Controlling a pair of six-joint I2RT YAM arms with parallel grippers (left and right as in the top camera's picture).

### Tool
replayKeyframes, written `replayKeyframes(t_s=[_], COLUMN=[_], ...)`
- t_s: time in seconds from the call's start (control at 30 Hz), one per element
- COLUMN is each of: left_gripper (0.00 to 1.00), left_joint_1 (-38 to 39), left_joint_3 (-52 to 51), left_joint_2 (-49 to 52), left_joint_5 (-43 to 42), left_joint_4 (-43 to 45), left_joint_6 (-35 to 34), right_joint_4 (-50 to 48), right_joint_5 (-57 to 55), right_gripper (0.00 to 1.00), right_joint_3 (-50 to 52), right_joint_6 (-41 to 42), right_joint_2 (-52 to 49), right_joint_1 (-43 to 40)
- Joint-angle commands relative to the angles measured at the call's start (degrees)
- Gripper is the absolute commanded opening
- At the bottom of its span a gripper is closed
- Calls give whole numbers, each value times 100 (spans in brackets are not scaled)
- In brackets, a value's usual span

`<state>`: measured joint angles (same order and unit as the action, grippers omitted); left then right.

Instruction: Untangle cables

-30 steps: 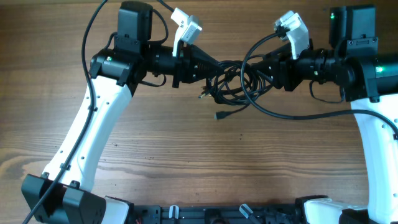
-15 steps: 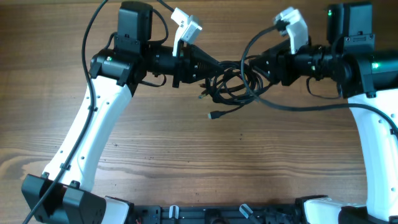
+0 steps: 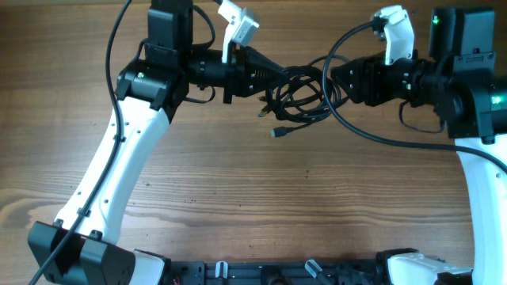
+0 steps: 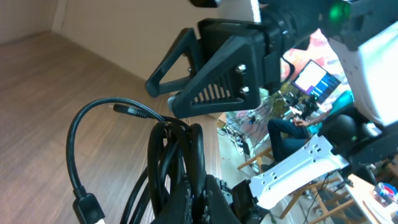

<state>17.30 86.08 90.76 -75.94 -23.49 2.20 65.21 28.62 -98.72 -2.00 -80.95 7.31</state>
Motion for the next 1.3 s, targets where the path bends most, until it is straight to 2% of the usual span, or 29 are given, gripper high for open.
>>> replayKeyframes(t_s=[0.0,0.13,0.33,0.5,0.67,1.07,1.27], left_gripper=[4,4,4,4,4,4,4], left_joint_1=[22,13,-76,-76,-76,-76,-76], left_joint_3=[20,20,20,20,20,20,20], left_joint_2=[-33,-33,-33,-33,-33,-33,-33], left_joint_5=[-267,-243,-243,-240,-240,-179,-179], left_joint_4=[83,144,144,144,144,144,146], left_joint_6=[691,835,789,789,787,634,634], right_joint_4=[17,254,741,1270,1399,1390,1248], right_joint_5=[352,1569,3150,3921,4315,3659,3303], right_gripper=[57,58,56,53,50,31,30], right_joint_3=[-96,-96,-96,-92,-92,170,173], right_joint_6=[-688,-1755,-2833,-3659,-3707,-3609,-3069], right_joint_2=[-205,-597,-1248,-1572,-1600,-1648,-1657], right_joint_1=[-68,-400,-1010,-1023,-1023,-546,-321])
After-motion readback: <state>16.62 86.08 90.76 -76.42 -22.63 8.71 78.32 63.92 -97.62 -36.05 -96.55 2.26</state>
